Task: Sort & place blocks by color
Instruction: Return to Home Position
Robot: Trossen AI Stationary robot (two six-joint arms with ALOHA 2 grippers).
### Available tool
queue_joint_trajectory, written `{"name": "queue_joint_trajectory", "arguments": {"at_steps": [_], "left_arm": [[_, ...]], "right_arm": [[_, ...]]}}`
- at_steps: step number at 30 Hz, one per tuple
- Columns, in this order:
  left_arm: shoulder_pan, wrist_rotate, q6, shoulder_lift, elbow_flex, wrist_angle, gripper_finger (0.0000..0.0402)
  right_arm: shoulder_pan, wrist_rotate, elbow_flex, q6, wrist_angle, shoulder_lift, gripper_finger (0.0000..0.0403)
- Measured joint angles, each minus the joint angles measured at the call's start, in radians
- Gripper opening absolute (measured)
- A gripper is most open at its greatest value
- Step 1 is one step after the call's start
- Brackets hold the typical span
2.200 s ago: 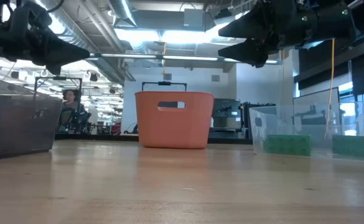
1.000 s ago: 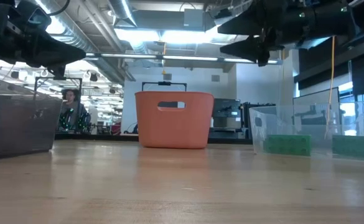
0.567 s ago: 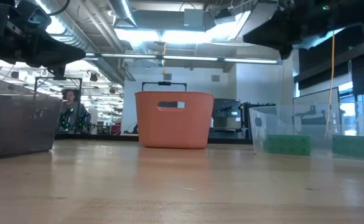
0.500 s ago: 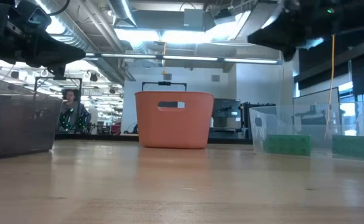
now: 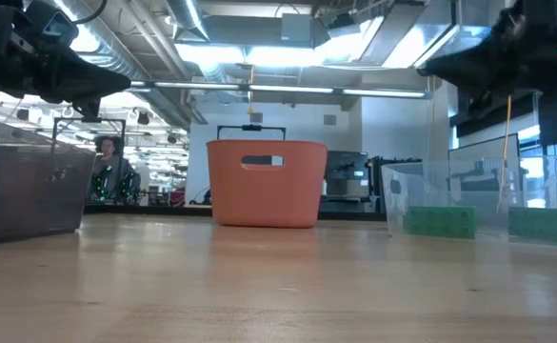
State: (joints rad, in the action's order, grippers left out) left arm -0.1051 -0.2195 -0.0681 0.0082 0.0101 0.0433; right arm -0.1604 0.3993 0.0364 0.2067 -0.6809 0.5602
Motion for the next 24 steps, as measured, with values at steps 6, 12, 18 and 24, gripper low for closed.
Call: {"name": "queue_joint_trajectory", "arguments": {"at_steps": [6, 12, 18, 24], "left_arm": [[0.0, 0.0, 0.0, 0.0, 0.0, 0.001, 0.0], [0.0, 0.0, 0.0, 0.0, 0.0, 0.001, 0.0], [0.0, 0.0, 0.0, 0.0, 0.0, 0.002, 0.0], [0.0, 0.0, 0.0, 0.0, 0.0, 0.002, 0.0]], "right_arm": [[0.0, -0.007, -0.029, 0.019, 0.073, -0.126, 0.0001], [-0.011, -0.009, -0.029, -0.059, 0.117, -0.231, 0.0], [-0.011, -0.009, -0.029, -0.073, 0.254, -0.345, 0.0], [-0.011, -0.001, -0.029, -0.082, 0.396, -0.48, 0.0]]}}
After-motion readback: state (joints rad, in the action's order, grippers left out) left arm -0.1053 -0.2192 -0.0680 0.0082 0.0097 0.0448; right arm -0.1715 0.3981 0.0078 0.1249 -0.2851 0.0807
